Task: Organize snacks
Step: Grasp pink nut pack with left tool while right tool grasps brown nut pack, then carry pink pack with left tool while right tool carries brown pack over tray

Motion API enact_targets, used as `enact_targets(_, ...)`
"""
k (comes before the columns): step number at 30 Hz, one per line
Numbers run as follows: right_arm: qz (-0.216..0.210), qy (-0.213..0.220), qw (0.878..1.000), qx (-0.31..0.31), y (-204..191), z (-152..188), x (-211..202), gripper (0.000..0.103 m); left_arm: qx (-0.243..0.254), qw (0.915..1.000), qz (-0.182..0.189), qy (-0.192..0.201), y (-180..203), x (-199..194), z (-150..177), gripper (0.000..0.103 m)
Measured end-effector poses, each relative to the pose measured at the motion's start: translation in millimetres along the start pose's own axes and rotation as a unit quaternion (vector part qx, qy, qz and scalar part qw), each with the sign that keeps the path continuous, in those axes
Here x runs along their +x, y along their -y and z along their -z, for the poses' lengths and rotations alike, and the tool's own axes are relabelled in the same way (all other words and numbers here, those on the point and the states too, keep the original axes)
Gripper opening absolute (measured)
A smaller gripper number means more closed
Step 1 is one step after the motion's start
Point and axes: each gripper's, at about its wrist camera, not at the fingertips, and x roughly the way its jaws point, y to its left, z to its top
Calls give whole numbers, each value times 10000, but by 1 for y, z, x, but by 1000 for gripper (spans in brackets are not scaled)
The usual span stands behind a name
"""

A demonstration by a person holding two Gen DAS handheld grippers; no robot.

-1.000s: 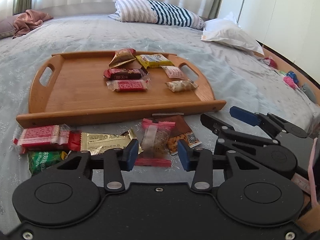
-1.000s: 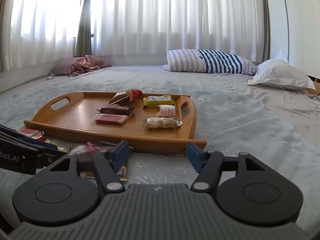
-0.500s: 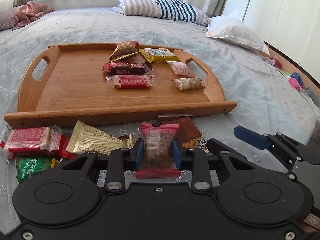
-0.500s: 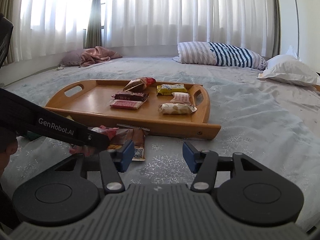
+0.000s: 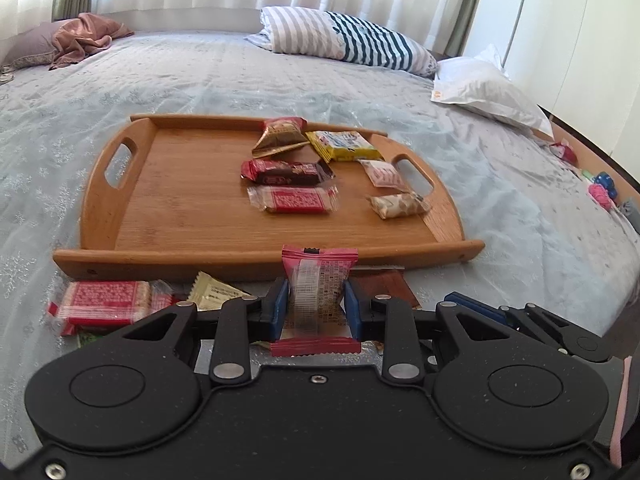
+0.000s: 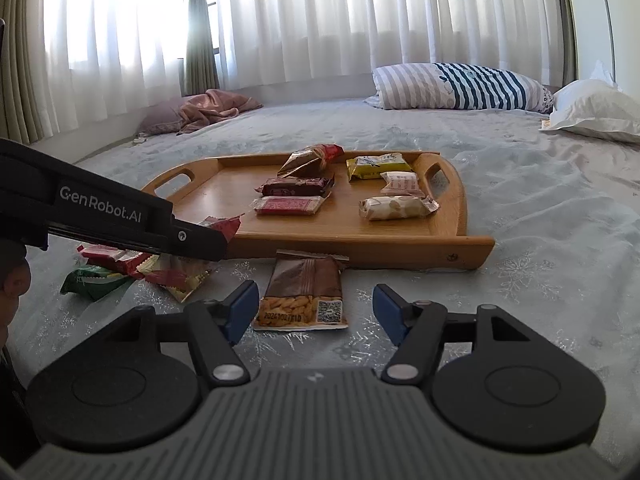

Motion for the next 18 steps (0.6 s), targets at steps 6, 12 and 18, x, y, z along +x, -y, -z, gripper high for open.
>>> enact_targets(6,73,-193,9997,86,-9,-7,15,77,-52,9999,-99,59,-5,0,-4,28)
enact_targets(12,114,-327,9993,137,-13,-7,23,64,-123,9998,-159,69,-11,1,-4,28)
enact_targets(18,201,-357,9991,130,-13,-9,25,50,-176,9996,-224,52,-16,2,-5,28)
